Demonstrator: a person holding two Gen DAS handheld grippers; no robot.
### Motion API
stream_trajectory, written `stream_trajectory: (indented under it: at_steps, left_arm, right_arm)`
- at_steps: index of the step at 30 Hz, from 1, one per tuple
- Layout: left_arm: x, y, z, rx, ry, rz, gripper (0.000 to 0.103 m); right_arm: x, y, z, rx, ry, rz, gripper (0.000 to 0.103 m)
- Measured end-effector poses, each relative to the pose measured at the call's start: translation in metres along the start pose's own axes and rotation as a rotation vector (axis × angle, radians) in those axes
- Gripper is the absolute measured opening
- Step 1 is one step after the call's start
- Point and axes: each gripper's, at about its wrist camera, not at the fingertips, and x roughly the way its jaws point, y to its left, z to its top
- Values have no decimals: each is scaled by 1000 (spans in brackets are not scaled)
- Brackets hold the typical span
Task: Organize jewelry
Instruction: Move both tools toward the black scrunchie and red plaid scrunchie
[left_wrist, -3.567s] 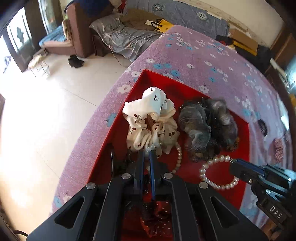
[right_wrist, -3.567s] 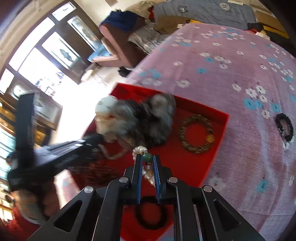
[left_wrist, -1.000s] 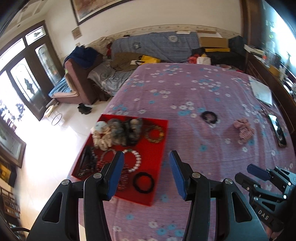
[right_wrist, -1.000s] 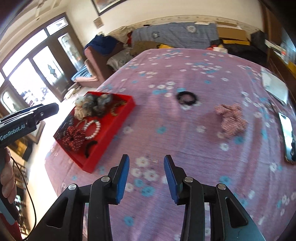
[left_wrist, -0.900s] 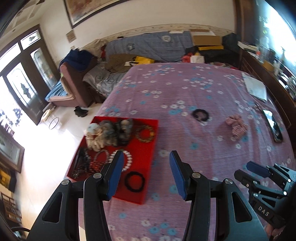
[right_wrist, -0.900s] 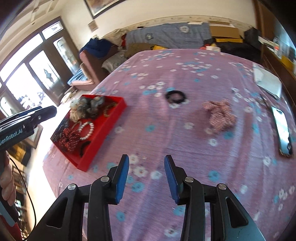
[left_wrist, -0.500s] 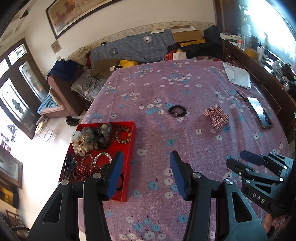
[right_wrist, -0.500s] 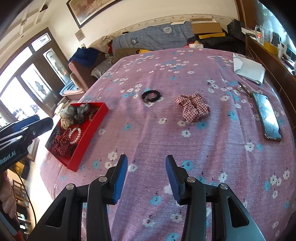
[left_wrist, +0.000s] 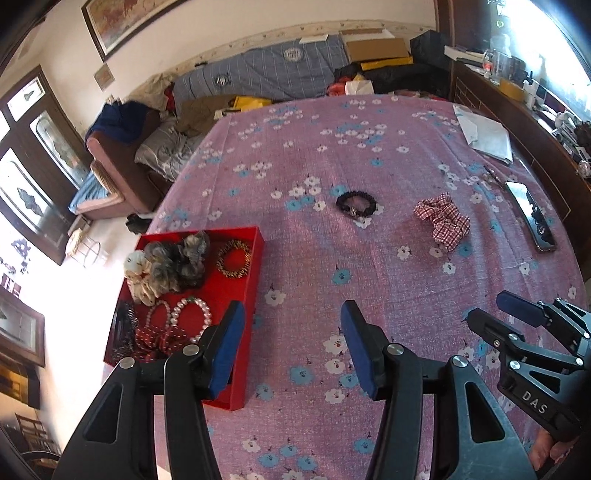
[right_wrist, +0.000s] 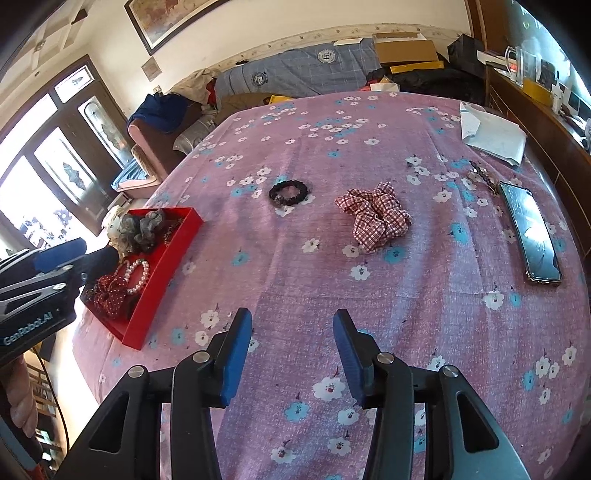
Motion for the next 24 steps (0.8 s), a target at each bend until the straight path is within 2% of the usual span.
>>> stream_trajectory:
  at_steps: [6,13,24]
  left_arm:
    - [20,-2,3,-17,39,-34,53]
    - [37,-8,11,-1,47,-53,53]
    - [89,-12,41,-3,57,-89,53]
  right_arm:
    - [8,-7,6,9,15,-27,50]
    - [17,-15,16,13,13,-59,51]
    - [37,-42,44,54,10,-103,52]
